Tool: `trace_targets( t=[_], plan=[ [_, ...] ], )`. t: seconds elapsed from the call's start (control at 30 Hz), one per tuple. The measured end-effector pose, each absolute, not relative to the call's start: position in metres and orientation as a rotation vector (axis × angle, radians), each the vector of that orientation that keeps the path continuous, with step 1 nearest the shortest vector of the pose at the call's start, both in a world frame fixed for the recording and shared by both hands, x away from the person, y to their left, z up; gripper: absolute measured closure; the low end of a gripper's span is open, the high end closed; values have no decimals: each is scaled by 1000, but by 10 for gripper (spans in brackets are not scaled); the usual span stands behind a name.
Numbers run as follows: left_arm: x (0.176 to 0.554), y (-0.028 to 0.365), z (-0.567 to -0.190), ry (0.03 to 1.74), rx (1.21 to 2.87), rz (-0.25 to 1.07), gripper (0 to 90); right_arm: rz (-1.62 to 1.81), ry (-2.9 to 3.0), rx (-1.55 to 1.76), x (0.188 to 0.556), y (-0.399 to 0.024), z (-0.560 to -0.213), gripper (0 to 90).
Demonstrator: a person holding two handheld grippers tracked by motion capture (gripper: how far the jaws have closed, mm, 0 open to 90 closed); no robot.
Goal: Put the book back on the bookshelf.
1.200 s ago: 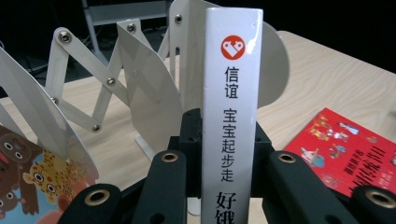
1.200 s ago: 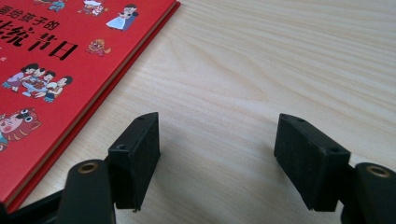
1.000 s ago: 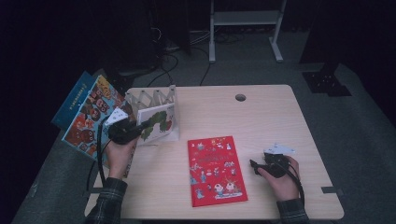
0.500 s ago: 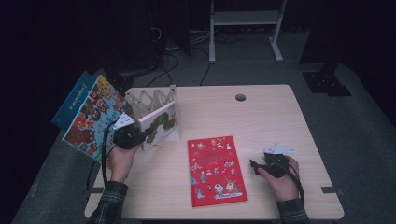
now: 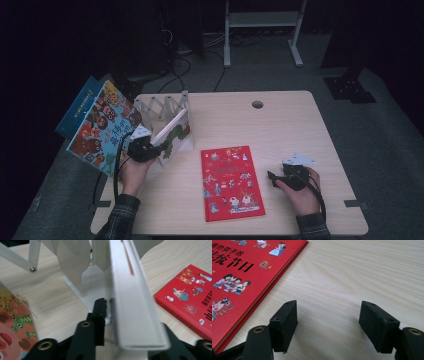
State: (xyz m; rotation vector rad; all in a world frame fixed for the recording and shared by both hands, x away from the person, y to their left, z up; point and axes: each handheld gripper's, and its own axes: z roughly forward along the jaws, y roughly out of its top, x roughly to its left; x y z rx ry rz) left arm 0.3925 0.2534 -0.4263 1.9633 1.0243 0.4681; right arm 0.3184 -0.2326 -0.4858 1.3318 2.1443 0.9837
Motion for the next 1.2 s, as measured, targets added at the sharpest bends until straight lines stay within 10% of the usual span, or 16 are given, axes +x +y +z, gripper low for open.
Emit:
trace_targets(
  t=[0.27,0.57,1.2],
  plan=[
    [382,256,-429,1018,2008,463,436,984,2145,1331,318,-233,-486,297],
    [363,252,-433,1043,2090,494,409,984,2147,1330,318,-233,-486,295],
    [353,249,-437,1012,2122,448,695,984,2148,1330,318,-233,-486,293]
  ],
)
